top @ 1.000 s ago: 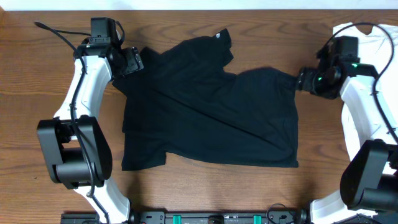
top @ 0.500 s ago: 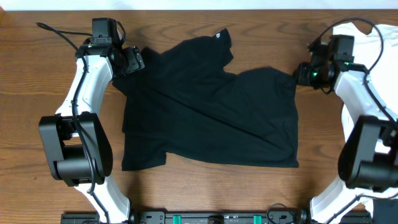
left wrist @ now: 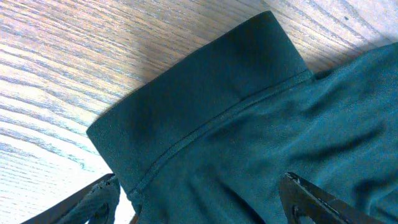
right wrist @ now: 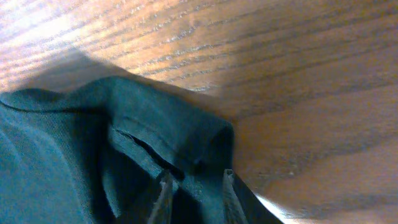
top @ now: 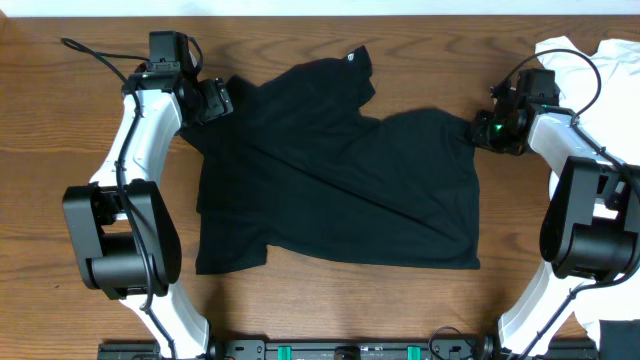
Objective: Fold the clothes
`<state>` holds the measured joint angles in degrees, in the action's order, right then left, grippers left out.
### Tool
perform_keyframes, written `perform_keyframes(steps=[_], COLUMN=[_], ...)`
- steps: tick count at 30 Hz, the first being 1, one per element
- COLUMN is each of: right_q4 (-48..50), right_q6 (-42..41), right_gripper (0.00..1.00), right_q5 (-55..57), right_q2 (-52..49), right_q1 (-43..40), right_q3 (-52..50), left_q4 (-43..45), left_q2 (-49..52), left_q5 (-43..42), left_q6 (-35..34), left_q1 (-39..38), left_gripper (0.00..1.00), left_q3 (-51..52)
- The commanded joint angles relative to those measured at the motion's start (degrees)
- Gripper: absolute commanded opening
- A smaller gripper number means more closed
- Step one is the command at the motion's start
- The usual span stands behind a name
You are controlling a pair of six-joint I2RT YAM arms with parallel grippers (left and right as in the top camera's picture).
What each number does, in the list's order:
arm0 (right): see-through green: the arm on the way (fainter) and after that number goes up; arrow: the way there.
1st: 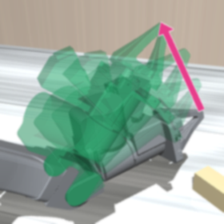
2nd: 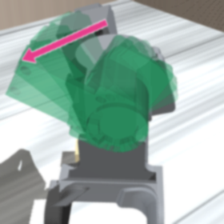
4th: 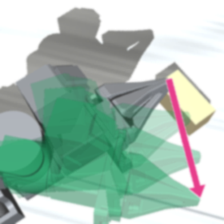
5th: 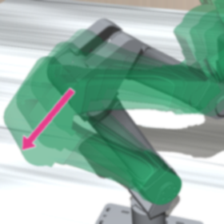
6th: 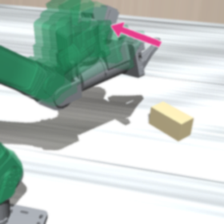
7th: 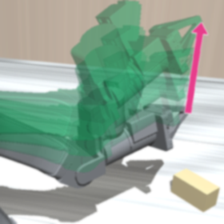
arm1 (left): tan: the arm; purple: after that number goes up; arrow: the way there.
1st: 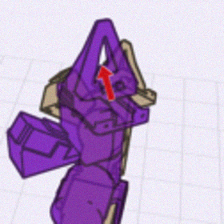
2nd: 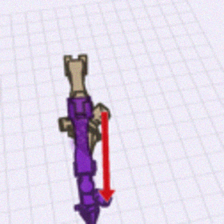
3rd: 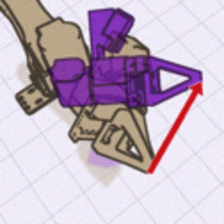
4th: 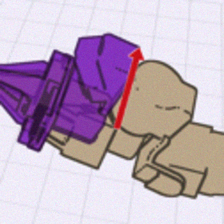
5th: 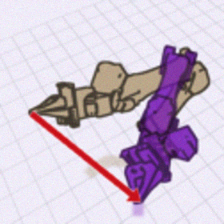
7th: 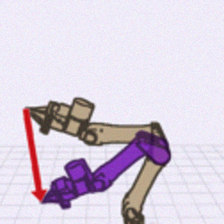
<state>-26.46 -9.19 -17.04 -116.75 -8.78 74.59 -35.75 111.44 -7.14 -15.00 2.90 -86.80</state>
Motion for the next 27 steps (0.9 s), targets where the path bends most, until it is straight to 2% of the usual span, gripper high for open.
perform_keyframes(steps=[1, 2, 5, 6, 8, 9, 15, 20, 22, 25, 27], right_q4=[0.7, 1.0, 1.8, 1.8, 1.8, 1.8, -0.6, -2.2, -2.5, -2.0, -1.2], right_q6=[-3.0, -3.6, -5.0, -5.8, -6.3, -6.3, -8.3, -13.4, -14.2, -14.2, -14.1], right_gripper=[0.14, 0.1, 0.11, 0.15, 0.29, 0.33, 0.36, 0.28, 0.2, 0.02, 0.01], right_q5=[-2.8, -3.2, -4.3, -4.2, -4.2, -4.2, -4.2, -4.2, -4.2, -4.2, -4.2], right_q2=[-0.3, -0.3, -0.3, -0.3, -0.3, -0.3, -0.3, -0.3, -0.3, -0.3, -0.3], right_q1=[-0.3, -0.3, -0.3, -0.3, -0.3, -0.3, -0.3, -0.2, -0.2, -0.2, -0.3], right_q3=[0.7, 0.7, 0.7, 0.7, 0.7, 0.7, 0.7, 0.6, 0.6, 0.6, 0.6], left_q4=[-0.2, -0.1, -0.2, -0.2, -0.2, -0.2, -0.1, 0.0, 0.1, 0.1, 0.1], left_q2=[0.9, 0.9, 0.9, 0.9, 0.9, 0.9, 0.9, 1.0, 1.0, 1.0, 1.0], left_q5=[0.1, 0.1, 0.1, 0.2, 0.3, 0.3, 0.3, 0.3, 0.3, 0.3, 0.3], left_q6=[-0.3, -0.3, -0.3, -0.3, -0.3, -0.3, -0.2, -0.3, -0.3, -0.3, -0.2], left_q1=[0.0, 0.0, 0.0, 0.0, 0.0, 0.0, 0.0, 0.0, 0.0, 0.0, 0.0], left_gripper=[0.84, 0.84, 0.84, 0.84, 0.84, 0.84, 0.84, 0.84, 0.84, 0.84, 0.84], left_q3=[0.5, 0.5, 0.5, 0.5, 0.5, 0.5, 0.9, 1.2, 1.2, 1.2, 1.2])
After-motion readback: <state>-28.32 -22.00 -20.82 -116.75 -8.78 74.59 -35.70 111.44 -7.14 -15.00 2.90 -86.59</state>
